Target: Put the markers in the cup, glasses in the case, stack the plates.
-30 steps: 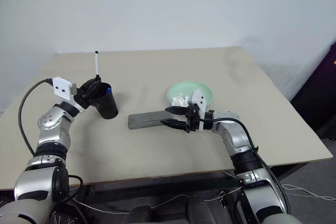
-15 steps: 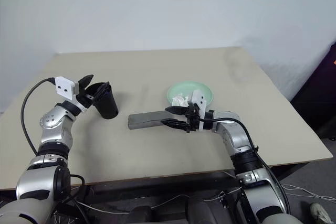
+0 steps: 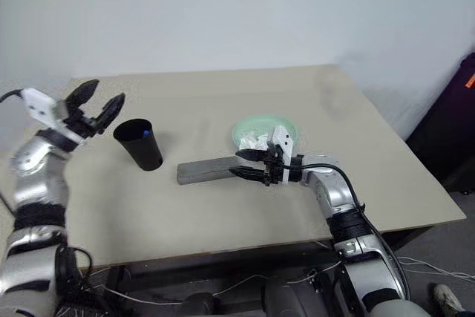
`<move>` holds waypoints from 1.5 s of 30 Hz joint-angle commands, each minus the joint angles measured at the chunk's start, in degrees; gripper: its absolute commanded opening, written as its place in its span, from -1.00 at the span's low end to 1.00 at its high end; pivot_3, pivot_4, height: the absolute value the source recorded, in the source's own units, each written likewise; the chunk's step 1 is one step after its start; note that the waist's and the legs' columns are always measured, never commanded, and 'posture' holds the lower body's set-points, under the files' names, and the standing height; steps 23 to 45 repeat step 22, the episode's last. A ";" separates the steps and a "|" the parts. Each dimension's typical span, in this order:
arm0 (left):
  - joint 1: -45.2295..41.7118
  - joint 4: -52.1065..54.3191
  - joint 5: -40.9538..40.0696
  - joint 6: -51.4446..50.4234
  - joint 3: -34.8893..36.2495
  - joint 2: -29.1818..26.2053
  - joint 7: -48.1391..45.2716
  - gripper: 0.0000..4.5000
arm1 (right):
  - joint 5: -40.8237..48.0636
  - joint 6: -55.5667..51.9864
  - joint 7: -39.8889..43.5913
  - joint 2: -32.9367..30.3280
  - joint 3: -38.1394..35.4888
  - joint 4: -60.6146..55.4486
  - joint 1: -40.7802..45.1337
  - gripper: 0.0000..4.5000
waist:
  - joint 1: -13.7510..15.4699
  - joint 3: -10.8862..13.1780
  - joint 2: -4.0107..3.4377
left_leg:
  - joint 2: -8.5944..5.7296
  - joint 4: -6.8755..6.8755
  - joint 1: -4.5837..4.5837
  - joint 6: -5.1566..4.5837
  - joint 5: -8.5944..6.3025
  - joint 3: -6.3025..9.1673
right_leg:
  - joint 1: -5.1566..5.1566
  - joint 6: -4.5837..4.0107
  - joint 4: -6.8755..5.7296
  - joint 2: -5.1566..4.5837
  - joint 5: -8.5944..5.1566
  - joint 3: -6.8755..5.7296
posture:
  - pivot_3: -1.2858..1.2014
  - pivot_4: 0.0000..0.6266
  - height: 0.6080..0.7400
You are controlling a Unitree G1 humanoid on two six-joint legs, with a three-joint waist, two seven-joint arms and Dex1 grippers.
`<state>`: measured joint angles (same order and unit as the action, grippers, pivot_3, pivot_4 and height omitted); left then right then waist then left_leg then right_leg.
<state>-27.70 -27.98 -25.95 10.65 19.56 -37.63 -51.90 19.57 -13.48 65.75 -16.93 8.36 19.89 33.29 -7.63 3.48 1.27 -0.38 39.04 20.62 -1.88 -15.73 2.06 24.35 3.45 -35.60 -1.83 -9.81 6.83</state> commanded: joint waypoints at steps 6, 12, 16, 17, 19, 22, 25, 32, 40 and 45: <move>22.29 28.51 -7.11 -14.56 3.28 -0.94 1.71 0.51 | -0.82 5.12 0.98 -2.99 -3.77 7.54 4.84 0.19 | 0.48 0.03 0.03 | 0.22 0.02 0.05 0.01 0.00 0.04 | 0.01 -0.03 0.02 -0.06 -0.01 -0.06 | 0.03 -1.00 0.95; 28.58 29.09 -2.73 -10.98 2.65 4.59 7.03 0.51 | -2.78 8.22 1.54 -6.40 -4.54 12.53 3.92 0.19 | 0.34 0.04 -0.03 | 0.03 0.03 -0.05 0.02 0.00 -0.06 | -0.07 -0.18 0.05 -0.07 -0.10 -0.09 | 0.03 -1.00 0.95; 29.35 26.47 0.05 -7.32 0.92 10.21 9.90 0.51 | -3.07 7.93 1.33 -9.12 -5.49 13.32 1.96 0.19 | 0.45 0.03 -0.03 | 0.03 -0.02 -0.02 0.02 0.00 -0.04 | -0.06 -0.16 0.07 -0.04 -0.09 -0.13 | 0.03 -1.00 0.95; 29.32 25.76 0.82 -6.51 0.44 11.39 10.60 0.51 | -3.12 7.78 1.23 -9.53 -5.65 13.28 1.57 0.19 | 0.43 0.03 -0.04 | 0.03 -0.02 -0.01 0.02 0.00 -0.05 | -0.06 -0.16 0.08 -0.03 -0.09 -0.12 | 0.03 -1.00 0.95; 29.16 24.69 2.46 -4.77 -0.44 13.54 12.05 0.51 | -3.05 7.29 1.20 -10.12 -6.00 12.74 0.84 0.19 | 0.44 0.02 -0.02 | 0.01 -0.01 -0.01 0.01 0.00 -0.12 | -0.06 -0.16 0.10 -0.03 -0.09 -0.07 | 0.03 -1.00 0.95; 29.36 24.74 3.42 -3.93 -1.08 14.99 13.09 0.51 | -2.89 6.69 1.25 -10.60 -6.46 11.63 -0.02 0.19 | 0.32 0.02 -0.01 | 0.01 0.05 -0.01 0.01 0.00 -0.18 | -0.08 -0.17 0.08 -0.01 -0.09 0.00 | 0.03 -1.00 0.95; 29.36 24.74 3.42 -3.93 -1.08 14.99 13.09 0.51 | -2.89 6.69 1.25 -10.60 -6.46 11.63 -0.02 0.19 | 0.32 0.02 -0.01 | 0.01 0.05 -0.01 0.01 0.00 -0.18 | -0.08 -0.17 0.08 -0.01 -0.09 0.00 | 0.03 -1.00 0.95; 29.36 24.74 3.42 -3.93 -1.08 14.99 13.09 0.51 | -2.89 6.69 1.25 -10.60 -6.46 11.63 -0.02 0.19 | 0.32 0.02 -0.01 | 0.01 0.05 -0.01 0.01 0.00 -0.18 | -0.08 -0.17 0.08 -0.01 -0.09 0.00 | 0.03 -1.00 0.95; 29.36 24.74 3.42 -3.93 -1.08 14.99 13.09 0.51 | -2.89 6.69 1.25 -10.60 -6.46 11.63 -0.02 0.19 | 0.32 0.02 -0.01 | 0.01 0.05 -0.01 0.01 0.00 -0.18 | -0.08 -0.17 0.08 -0.01 -0.09 0.00 | 0.03 -1.00 0.95; 29.36 24.74 3.42 -3.93 -1.08 14.99 13.09 0.51 | -2.89 6.69 1.25 -10.60 -6.46 11.63 -0.02 0.19 | 0.32 0.02 -0.01 | 0.01 0.05 -0.01 0.01 0.00 -0.18 | -0.08 -0.17 0.08 -0.01 -0.09 0.00 | 0.03 -1.00 0.95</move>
